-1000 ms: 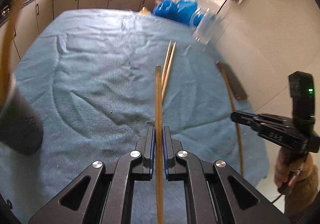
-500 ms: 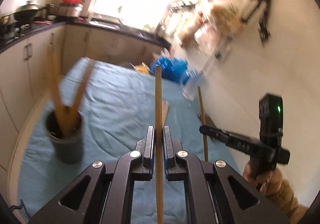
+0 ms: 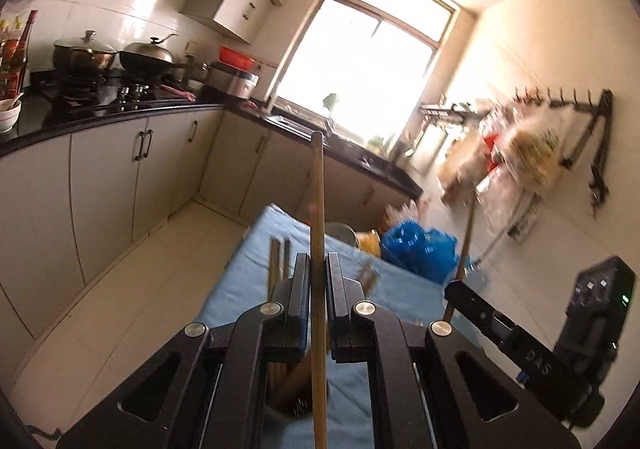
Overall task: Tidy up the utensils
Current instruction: 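Lift both held chopsticks, carry them to the black holder and lower them in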
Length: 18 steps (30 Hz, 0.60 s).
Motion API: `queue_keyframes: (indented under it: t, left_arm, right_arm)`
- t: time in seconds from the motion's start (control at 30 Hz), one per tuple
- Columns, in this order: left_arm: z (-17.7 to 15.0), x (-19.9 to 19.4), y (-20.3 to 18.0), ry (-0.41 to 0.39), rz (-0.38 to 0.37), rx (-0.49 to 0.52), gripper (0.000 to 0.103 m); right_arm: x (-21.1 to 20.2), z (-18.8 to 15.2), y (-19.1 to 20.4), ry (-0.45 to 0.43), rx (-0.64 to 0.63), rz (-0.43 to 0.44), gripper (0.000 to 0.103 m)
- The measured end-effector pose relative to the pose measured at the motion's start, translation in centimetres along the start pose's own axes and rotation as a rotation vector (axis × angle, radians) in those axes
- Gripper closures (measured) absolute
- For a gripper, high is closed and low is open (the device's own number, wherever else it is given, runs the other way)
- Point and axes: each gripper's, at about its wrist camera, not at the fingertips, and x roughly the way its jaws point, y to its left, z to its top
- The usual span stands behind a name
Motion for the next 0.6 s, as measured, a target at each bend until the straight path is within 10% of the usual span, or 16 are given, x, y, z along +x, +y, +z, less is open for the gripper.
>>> queue_keyframes:
  t: [0.6]
  left_arm:
    - [-1.7,6.3,1.9,-0.099,0.039,0.009,0.096]
  right_arm:
    - [5.5,-1.5,0.7,-0.077,0.029,-0.065,0.095]
